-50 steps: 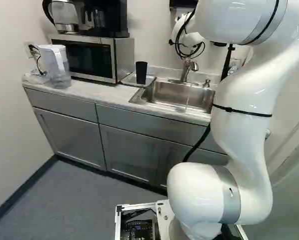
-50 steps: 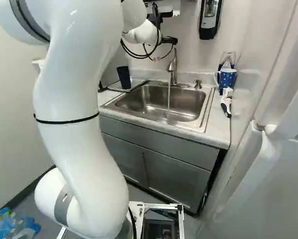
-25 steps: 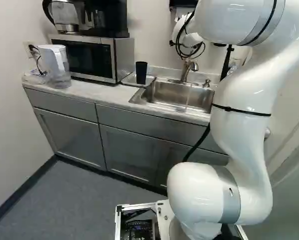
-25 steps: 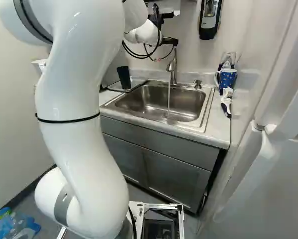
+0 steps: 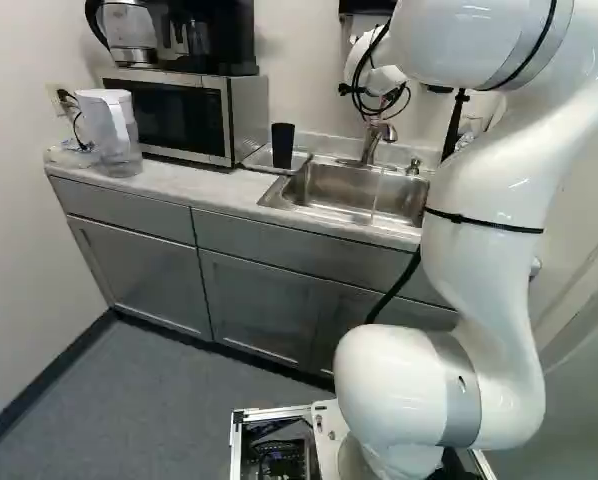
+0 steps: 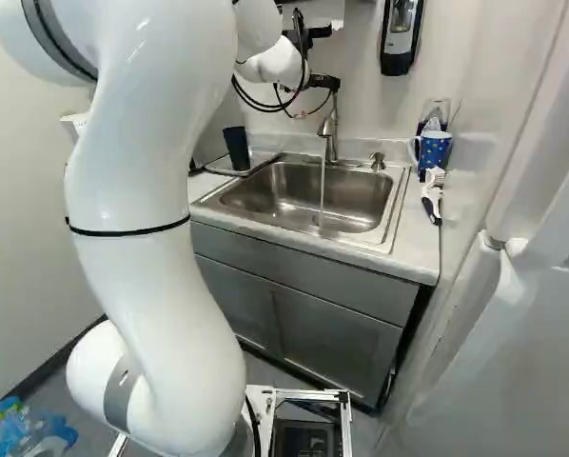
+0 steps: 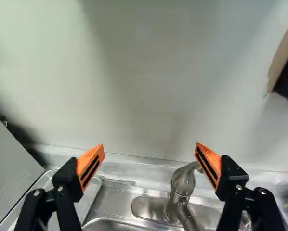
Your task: Rinse the cup and place it in the tray
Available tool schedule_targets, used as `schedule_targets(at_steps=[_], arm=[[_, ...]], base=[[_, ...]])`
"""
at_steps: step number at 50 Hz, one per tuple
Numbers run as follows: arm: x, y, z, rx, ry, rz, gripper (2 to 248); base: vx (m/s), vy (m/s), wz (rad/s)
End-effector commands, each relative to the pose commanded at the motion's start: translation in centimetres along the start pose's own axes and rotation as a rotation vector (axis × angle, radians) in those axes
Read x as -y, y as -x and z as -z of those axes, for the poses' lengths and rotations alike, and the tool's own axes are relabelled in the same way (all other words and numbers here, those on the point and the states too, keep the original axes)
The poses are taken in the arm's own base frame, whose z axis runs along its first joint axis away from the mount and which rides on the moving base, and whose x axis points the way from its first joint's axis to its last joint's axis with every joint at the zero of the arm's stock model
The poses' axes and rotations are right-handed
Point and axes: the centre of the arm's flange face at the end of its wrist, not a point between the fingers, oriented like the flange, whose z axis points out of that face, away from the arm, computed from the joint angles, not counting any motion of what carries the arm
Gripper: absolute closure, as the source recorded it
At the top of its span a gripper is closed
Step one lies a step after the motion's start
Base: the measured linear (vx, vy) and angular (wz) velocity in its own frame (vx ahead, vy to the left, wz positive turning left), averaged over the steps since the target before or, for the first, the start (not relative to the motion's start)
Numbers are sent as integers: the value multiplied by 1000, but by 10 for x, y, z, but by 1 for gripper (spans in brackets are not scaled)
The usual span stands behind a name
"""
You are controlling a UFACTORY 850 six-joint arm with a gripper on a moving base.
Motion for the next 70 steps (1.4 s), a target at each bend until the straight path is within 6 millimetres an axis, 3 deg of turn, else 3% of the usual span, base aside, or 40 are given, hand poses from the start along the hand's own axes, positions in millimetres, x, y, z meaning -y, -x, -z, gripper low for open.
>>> schedule_targets(at_steps=[70], arm=[[0, 12, 23, 101, 2, 0, 3]], base=[[0, 0, 0]])
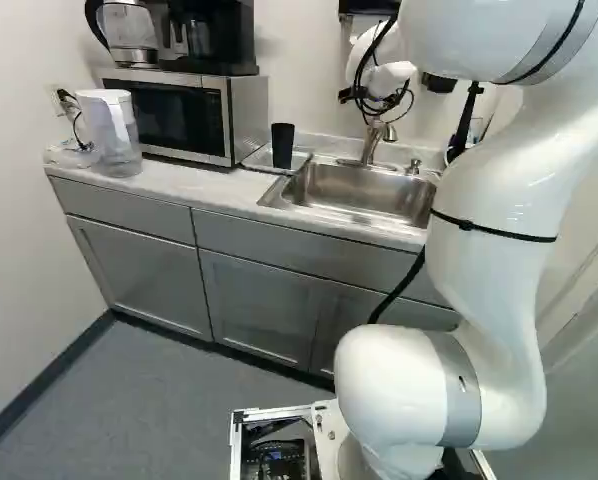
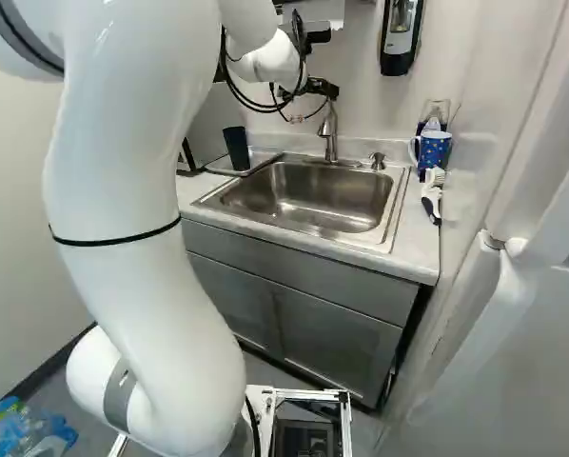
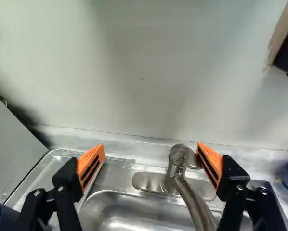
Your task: Rinse the cup and place it in the tray
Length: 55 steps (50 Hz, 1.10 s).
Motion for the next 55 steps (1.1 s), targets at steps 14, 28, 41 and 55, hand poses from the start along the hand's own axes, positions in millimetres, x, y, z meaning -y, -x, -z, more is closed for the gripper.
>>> schedule_targets(at_steps=[14, 28, 41, 55], arm=[[0, -3, 2, -37, -1, -4, 3], [9, -1, 23, -80, -15, -8, 3], [22, 6, 45, -74, -36, -1, 3], [35, 17, 68, -38, -60, 8, 3]], base=[[0, 0, 0], [0, 0, 0], [0, 0, 0], [0, 0, 0]])
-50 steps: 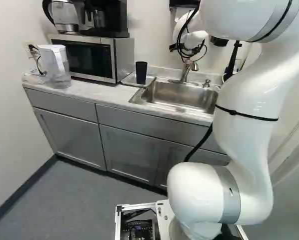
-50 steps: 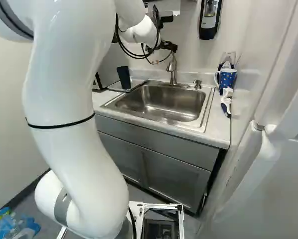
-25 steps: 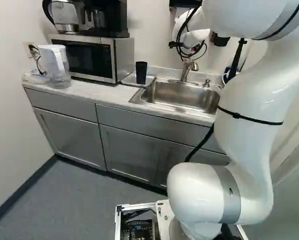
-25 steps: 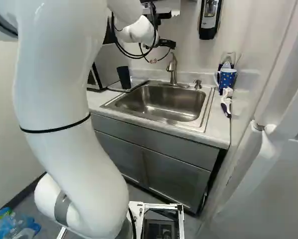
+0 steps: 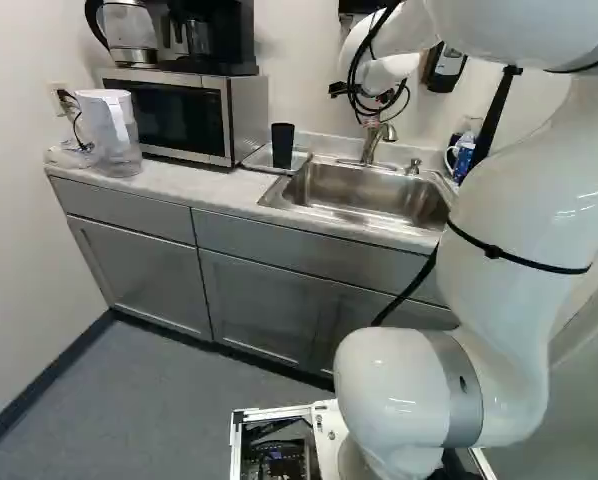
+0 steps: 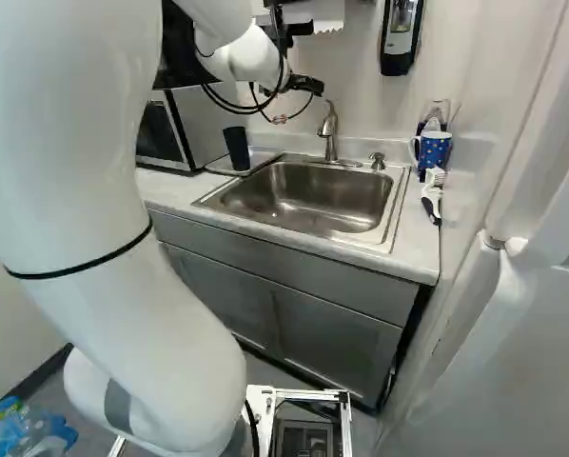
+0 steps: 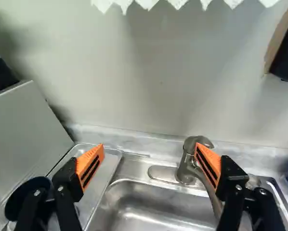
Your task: Rinse the cup and place it in the tray
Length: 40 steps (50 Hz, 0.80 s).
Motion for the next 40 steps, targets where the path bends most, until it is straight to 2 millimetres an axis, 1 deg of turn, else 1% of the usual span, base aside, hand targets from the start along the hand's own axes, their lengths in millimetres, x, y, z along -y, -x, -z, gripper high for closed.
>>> schedule_targets(at_steps=[21, 40], arm=[[15, 19, 23, 134, -23, 11, 3], [18, 35, 41, 262, -28, 16, 3]], base=[[0, 0, 0], [0, 0, 0]])
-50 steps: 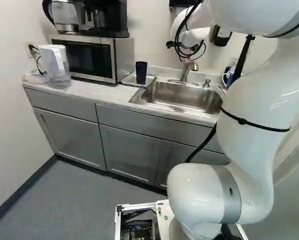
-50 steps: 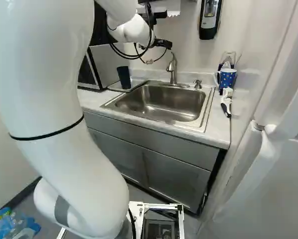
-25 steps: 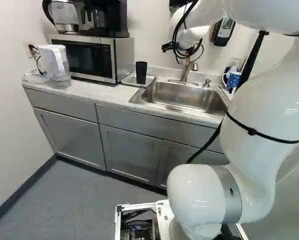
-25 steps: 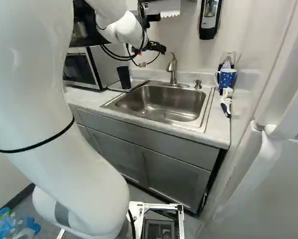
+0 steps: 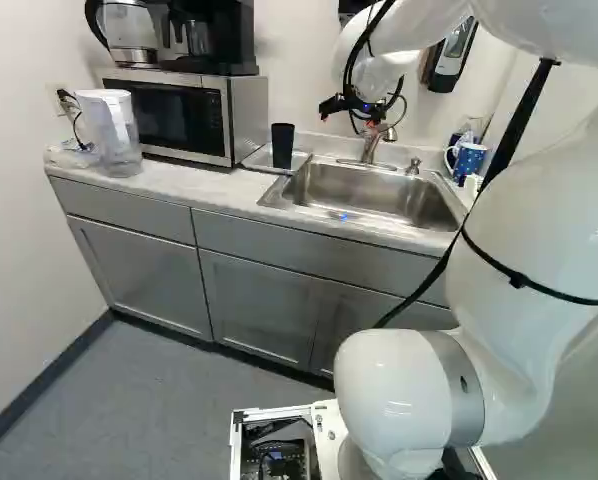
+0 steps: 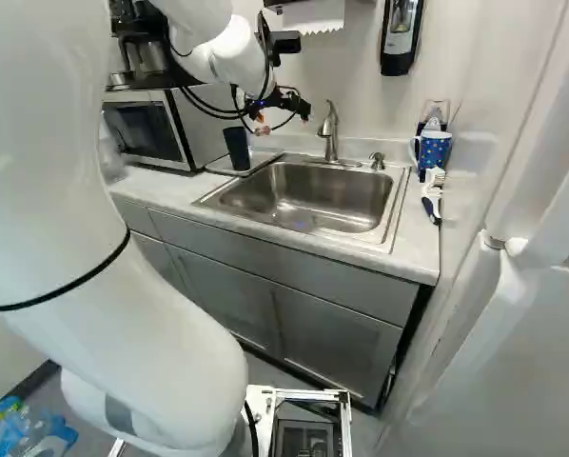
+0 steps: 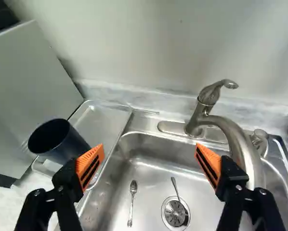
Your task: Rinse the cup and place it in the tray
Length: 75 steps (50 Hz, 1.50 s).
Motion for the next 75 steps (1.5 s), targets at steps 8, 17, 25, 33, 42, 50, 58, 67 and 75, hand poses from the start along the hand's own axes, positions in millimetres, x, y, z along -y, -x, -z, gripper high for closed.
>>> schedule_targets(at_steps=[8, 17, 25, 33, 42, 50, 58, 67, 75], arm=[[0, 9, 6, 54, 1, 0, 3], [-1, 18, 12, 114, 3, 0, 3], [-2, 27, 19, 167, 5, -1, 3], [-3, 35, 25, 220, 9, -3, 3], [-8, 42, 32, 250, 18, -9, 3], [-15, 45, 37, 248, 30, -19, 3], [-23, 48, 42, 246, 43, -30, 3], [-32, 51, 47, 245, 59, -44, 3], [-40, 53, 50, 243, 72, -55, 3]], base=[[0, 0, 0], [0, 0, 0], [0, 0, 0], [0, 0, 0], [0, 0, 0], [0, 0, 0], [0, 0, 0], [0, 0, 0], [0, 0, 0]])
